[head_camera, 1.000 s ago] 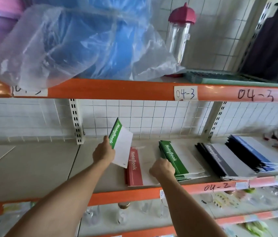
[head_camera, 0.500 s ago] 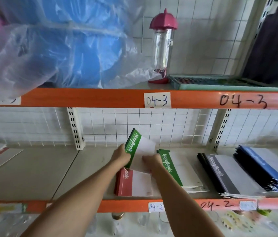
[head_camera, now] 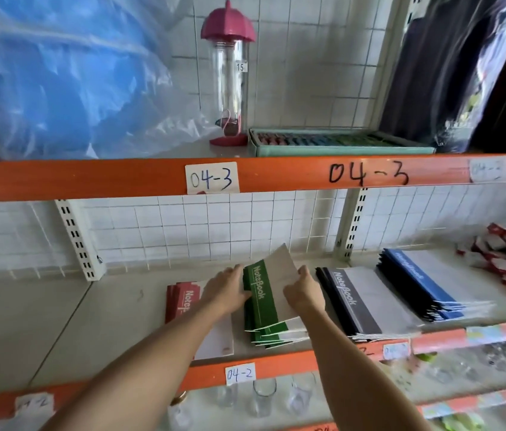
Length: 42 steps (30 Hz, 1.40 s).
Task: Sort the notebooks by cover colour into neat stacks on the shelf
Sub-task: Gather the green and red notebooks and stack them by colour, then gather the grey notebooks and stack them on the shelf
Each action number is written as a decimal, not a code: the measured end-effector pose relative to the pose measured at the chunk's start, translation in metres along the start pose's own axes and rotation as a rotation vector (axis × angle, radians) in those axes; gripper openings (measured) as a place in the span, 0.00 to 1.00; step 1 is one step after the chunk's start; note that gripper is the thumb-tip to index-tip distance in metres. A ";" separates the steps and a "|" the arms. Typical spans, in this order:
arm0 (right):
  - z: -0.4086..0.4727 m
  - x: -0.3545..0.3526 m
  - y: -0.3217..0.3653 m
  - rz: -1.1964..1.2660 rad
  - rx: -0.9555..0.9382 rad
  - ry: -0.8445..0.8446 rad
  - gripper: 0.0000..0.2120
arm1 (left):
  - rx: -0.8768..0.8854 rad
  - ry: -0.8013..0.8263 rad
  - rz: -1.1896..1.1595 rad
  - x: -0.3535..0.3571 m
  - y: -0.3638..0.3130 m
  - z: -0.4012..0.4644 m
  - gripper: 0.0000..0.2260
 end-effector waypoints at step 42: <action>-0.286 0.421 0.392 -0.327 -0.687 0.286 0.32 | -0.270 -0.094 0.387 -0.225 0.528 -0.216 0.24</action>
Point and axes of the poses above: each hand's wrist, its own z-axis towards the middle knuckle, its own x-axis out of the palm, y = z × x, the point moved 10 cm from there along z, towards the middle knuckle, and after that the axes turned 1 degree about -x, right-handed, at the moved point
